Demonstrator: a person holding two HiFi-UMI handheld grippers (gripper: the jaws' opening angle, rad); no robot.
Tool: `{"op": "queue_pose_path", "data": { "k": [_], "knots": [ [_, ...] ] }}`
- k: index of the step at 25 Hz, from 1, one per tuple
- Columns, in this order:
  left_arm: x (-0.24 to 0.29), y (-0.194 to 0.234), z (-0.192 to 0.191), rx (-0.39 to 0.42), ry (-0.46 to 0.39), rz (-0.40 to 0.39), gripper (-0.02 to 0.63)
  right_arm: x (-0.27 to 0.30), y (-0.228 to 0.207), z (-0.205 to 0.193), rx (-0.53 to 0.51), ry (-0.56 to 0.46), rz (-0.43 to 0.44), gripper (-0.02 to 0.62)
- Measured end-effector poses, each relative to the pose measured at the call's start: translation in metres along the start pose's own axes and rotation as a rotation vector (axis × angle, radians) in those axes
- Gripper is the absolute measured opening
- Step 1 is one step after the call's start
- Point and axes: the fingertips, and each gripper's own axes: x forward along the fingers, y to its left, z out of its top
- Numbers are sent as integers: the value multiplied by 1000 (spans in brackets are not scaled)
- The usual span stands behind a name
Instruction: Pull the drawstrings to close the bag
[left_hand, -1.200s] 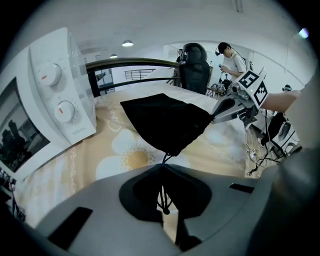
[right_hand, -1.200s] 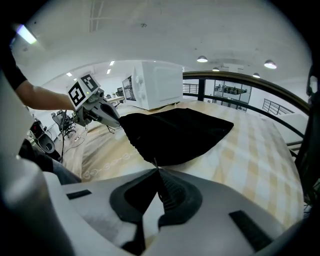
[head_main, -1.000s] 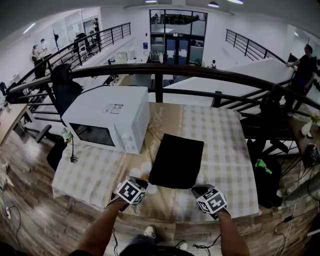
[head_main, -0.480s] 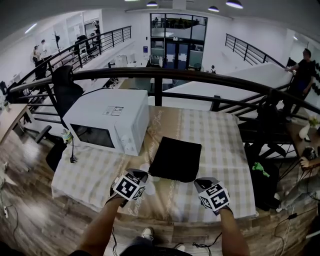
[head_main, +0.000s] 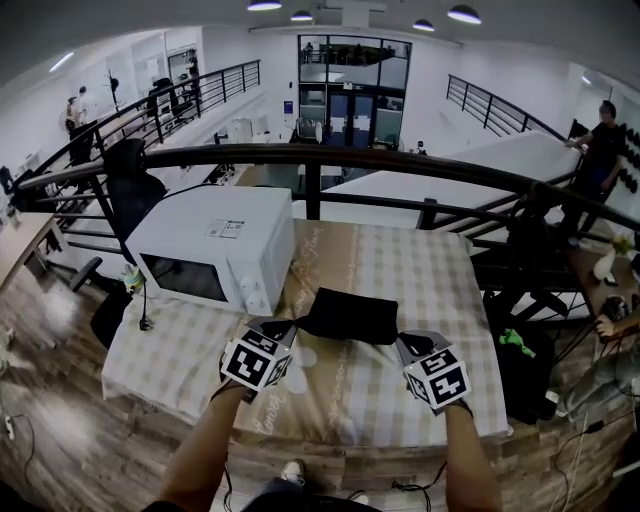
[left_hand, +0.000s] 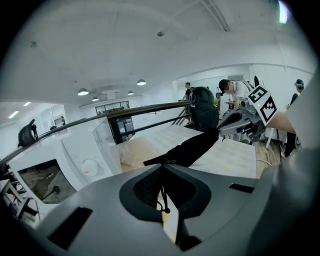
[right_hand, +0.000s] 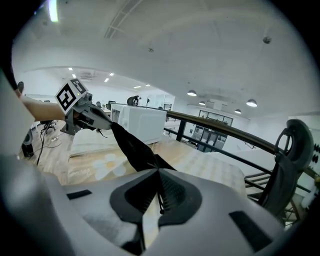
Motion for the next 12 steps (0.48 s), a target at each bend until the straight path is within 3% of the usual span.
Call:
{"op": "queue_pose_path", "data": {
  "k": [12],
  "knots": [
    [-31,12,68,9,-129,48,25,-33,-27,68,0,-136,-90,21]
  ]
}}
